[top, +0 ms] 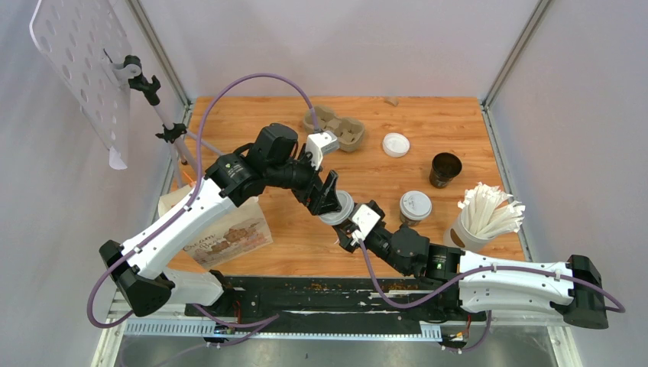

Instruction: Pack the takeout coffee

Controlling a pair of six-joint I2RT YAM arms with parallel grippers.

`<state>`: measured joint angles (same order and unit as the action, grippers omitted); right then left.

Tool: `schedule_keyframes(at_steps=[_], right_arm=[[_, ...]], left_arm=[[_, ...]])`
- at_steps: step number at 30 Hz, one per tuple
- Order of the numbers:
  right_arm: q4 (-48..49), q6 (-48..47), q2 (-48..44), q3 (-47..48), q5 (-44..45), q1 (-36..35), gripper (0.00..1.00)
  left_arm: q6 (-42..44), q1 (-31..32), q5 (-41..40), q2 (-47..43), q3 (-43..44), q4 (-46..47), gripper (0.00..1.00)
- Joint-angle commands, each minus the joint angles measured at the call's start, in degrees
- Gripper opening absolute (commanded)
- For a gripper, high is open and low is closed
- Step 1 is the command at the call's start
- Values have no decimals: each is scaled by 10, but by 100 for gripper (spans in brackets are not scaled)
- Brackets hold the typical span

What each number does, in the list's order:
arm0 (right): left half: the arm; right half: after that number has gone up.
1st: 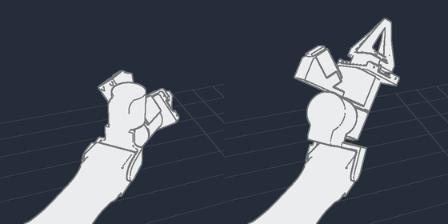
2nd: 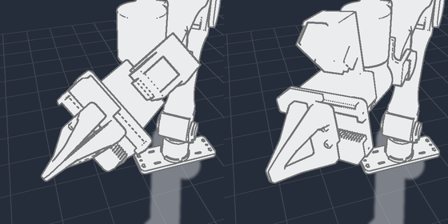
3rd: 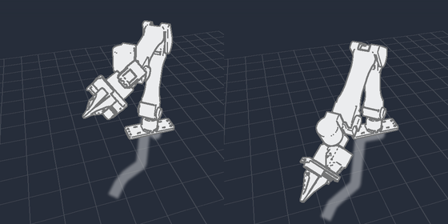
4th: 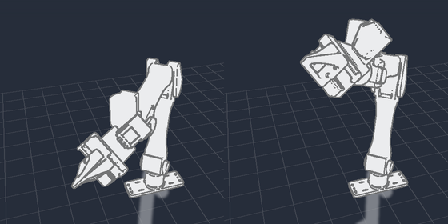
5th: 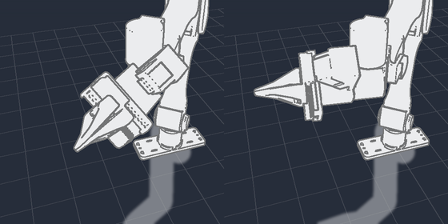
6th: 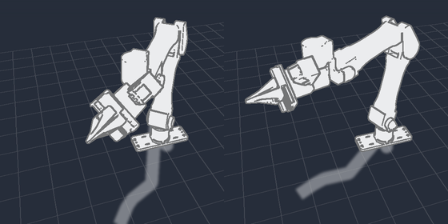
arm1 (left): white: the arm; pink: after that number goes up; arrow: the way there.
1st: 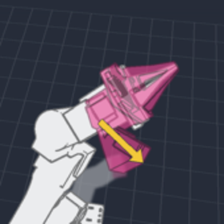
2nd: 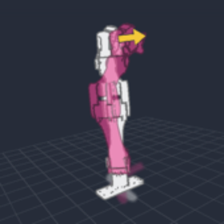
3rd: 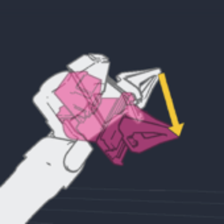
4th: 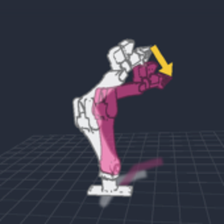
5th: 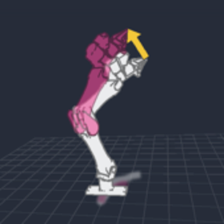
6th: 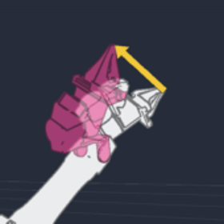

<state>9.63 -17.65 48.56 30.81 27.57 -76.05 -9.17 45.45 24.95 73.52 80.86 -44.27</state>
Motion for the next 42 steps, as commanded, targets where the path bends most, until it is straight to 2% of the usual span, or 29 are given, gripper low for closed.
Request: schedule_keyframes(at_steps=[1, 19, 28, 35, 39, 42], right_arm=[[6, 10, -2, 21, 10, 0, 67], [6, 13, -1, 21, 17, 0, 67], [2, 16, -3, 20, 21, 0, 67], [-40, 46, -1, 28, 37, 1, 76], [-94, 81, -12, 35, 50, 0, 83], [-169, 125, -37, 47, 53, 0, 87]], left_arm=[[14, 4, 14, 2, 14, 17, 100], [28, 18, 4, 33, 15, 7, 99], [31, 20, -1, 36, 17, 0, 84], [32, 22, -4, 45, 22, -3, 78], [31, 26, -13, 53, 32, -3, 77], [30, 29, -32, 62, 38, -4, 77]])
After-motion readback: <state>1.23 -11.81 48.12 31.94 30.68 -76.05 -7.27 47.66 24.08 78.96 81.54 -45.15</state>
